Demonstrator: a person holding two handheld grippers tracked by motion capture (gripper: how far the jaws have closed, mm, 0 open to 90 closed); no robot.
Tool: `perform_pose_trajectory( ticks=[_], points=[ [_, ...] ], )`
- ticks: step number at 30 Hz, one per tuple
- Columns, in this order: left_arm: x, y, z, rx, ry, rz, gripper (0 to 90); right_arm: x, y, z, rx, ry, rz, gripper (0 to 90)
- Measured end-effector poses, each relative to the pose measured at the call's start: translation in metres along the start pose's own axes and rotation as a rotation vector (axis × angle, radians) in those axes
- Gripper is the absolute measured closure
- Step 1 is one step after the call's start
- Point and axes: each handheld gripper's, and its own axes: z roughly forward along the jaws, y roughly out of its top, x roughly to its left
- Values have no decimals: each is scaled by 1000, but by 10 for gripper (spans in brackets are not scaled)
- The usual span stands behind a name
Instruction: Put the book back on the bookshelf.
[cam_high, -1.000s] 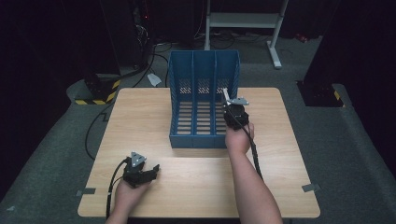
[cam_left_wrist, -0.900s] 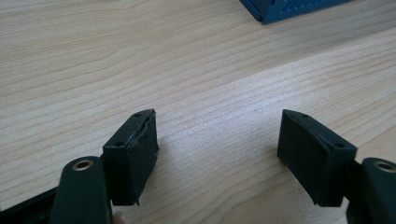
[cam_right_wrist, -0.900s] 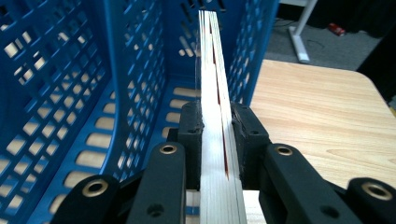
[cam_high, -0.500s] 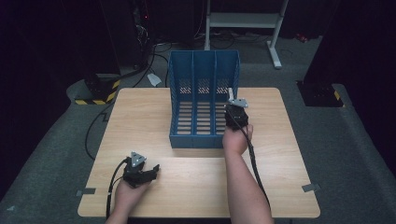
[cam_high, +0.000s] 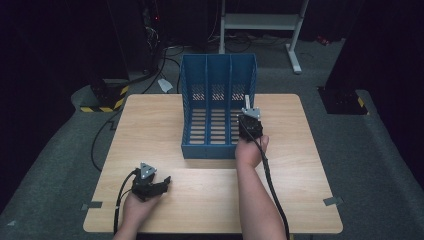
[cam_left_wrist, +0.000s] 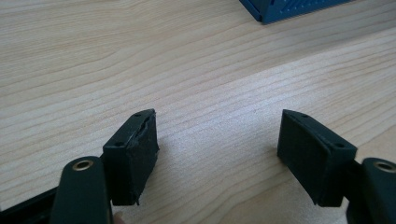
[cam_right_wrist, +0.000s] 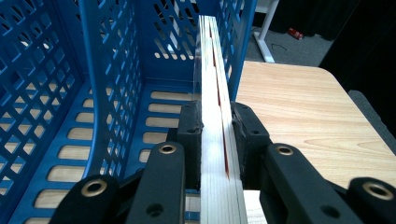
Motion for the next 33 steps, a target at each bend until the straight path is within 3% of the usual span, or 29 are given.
perform_pose_trajectory(
  ticks=[20, 33],
  points=[
    [0, 0, 0, 0, 0, 0, 287, -11, 0, -1, 13, 51, 6, 729],
    [0, 0, 0, 0, 0, 0, 287, -18, 1, 0, 26, 98, 17, 645]
  ],
)
